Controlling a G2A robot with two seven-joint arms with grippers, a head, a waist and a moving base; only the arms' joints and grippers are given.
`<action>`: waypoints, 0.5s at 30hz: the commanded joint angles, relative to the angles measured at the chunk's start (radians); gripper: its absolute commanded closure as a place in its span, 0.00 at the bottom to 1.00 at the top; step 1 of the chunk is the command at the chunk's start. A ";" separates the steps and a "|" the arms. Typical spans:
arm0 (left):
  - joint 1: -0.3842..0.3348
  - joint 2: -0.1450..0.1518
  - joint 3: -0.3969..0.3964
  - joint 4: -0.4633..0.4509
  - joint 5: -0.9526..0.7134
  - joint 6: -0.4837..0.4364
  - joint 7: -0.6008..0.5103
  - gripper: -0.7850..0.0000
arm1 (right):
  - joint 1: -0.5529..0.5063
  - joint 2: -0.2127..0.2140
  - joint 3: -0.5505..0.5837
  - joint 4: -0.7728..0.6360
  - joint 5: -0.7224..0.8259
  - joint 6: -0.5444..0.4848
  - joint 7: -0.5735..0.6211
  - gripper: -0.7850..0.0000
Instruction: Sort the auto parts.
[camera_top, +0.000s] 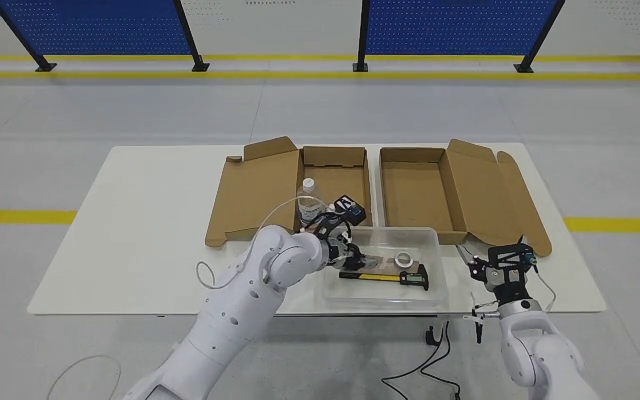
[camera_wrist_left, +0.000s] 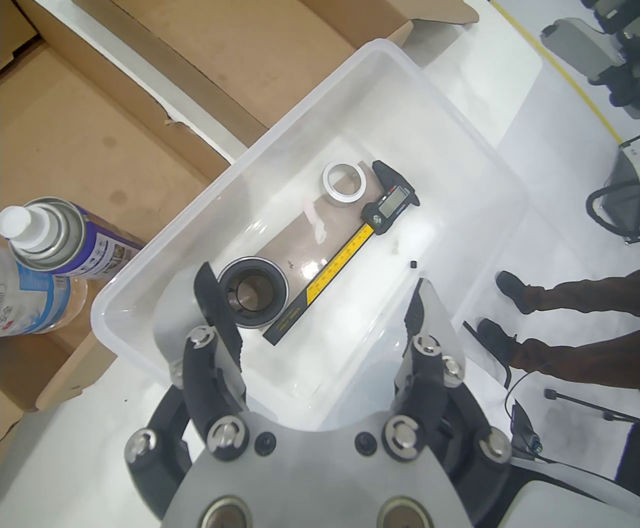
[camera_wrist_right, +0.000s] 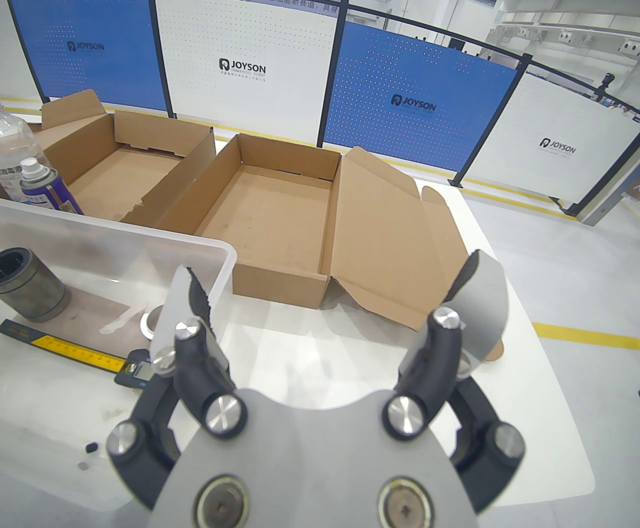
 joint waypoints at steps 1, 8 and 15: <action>-0.010 -0.001 0.008 0.014 0.019 0.011 0.000 0.17 | 0.000 0.000 0.000 0.000 0.000 0.000 0.000 0.00; -0.041 -0.005 0.032 0.055 0.065 0.050 -0.011 0.20 | 0.000 0.000 0.000 0.000 0.000 0.000 0.000 0.00; -0.061 -0.008 0.041 0.088 0.070 0.074 -0.014 0.35 | 0.000 0.000 0.000 0.000 0.000 0.000 0.000 0.00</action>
